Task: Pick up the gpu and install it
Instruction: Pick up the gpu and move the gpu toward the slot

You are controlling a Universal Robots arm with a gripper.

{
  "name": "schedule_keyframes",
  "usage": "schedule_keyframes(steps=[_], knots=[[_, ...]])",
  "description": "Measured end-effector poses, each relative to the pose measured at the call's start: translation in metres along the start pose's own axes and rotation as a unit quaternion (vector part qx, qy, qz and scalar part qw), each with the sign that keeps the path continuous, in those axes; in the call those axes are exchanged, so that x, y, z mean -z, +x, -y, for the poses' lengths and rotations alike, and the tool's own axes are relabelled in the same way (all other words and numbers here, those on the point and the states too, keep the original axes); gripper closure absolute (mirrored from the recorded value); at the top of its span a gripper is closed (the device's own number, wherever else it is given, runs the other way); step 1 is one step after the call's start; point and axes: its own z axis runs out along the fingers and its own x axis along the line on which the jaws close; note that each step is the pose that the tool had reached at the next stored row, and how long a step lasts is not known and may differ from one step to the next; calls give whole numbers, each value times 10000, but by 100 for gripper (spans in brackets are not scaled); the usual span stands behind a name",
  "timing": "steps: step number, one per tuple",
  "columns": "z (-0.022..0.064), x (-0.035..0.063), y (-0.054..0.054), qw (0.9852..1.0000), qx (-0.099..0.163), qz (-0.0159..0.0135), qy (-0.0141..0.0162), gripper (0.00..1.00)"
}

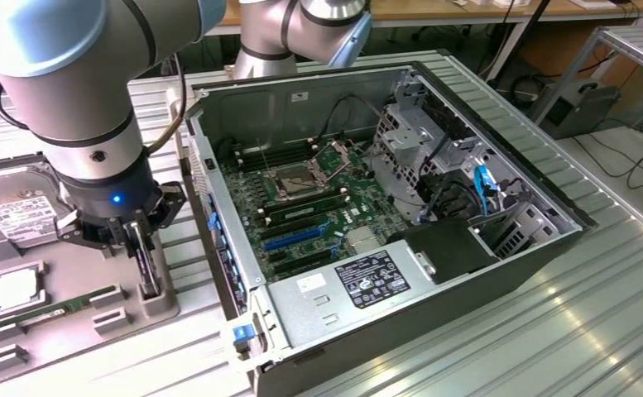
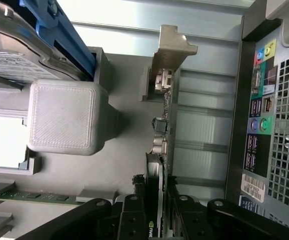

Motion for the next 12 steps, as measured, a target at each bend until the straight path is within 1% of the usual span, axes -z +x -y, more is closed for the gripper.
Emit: schedule_keyframes(steps=[6, 8, 12], knots=[[36, 13, -10, 10000, -50, -1, 28, 74], [38, 13, -10, 9999, -119, 1, 36, 74], [39, 14, -10, 9994, -331, 9, 63, 74]])
